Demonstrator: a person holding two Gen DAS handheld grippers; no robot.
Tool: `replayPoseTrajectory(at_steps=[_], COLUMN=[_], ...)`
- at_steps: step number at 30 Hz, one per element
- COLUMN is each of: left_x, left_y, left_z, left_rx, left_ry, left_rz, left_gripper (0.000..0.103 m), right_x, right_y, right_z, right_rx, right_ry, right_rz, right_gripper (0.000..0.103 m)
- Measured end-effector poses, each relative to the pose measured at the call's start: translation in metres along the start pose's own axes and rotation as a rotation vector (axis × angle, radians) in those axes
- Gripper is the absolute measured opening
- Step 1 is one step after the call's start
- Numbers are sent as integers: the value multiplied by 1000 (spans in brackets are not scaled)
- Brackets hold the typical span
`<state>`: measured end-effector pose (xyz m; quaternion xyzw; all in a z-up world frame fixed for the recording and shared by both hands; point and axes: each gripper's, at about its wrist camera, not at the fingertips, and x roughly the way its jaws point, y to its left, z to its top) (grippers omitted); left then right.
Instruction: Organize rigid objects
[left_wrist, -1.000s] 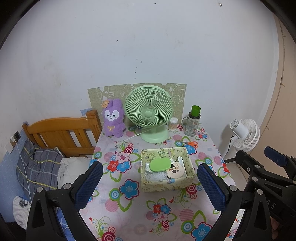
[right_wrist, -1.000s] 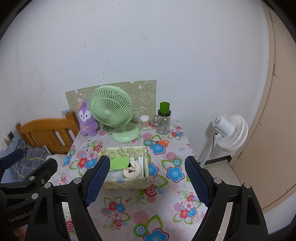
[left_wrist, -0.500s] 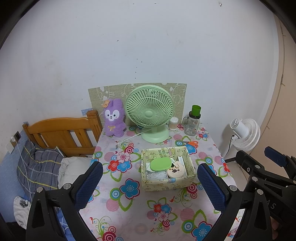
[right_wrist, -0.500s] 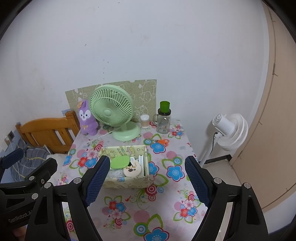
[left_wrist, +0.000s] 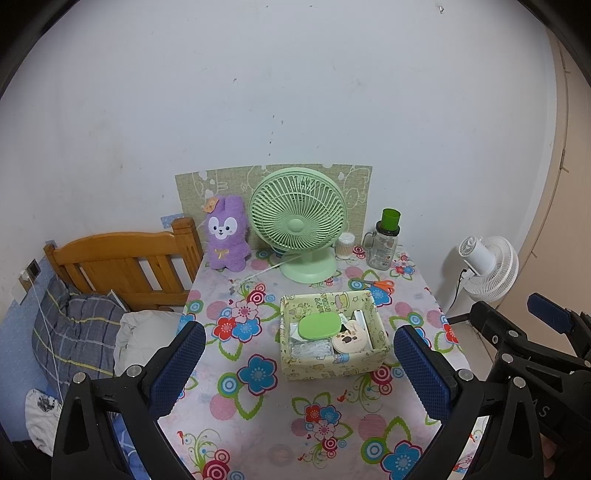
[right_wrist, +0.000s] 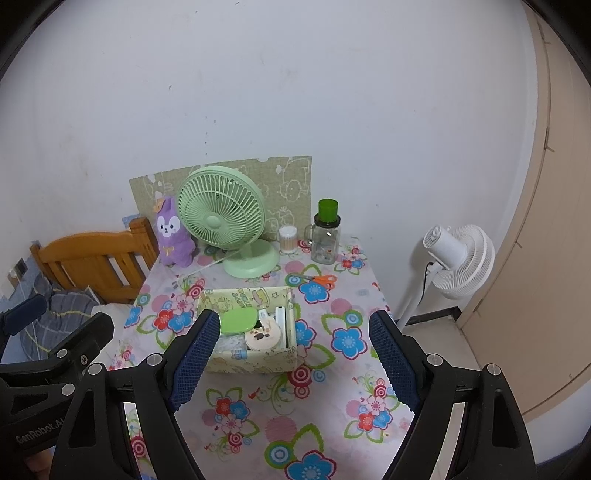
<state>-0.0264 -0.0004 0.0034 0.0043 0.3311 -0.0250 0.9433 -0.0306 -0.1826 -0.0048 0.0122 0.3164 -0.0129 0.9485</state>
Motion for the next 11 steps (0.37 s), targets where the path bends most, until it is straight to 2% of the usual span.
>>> replayPoseTrajectory(at_steps=[11], left_x=[2], left_y=[1], left_z=[0], left_rx=[-5], left_ry=[-1], left_rz=[-1], left_gripper=[103], right_x=[0], right_y=[1], right_z=[2], right_rx=[-7], right_ry=[-3], right_rz=[-10], right_gripper=[85])
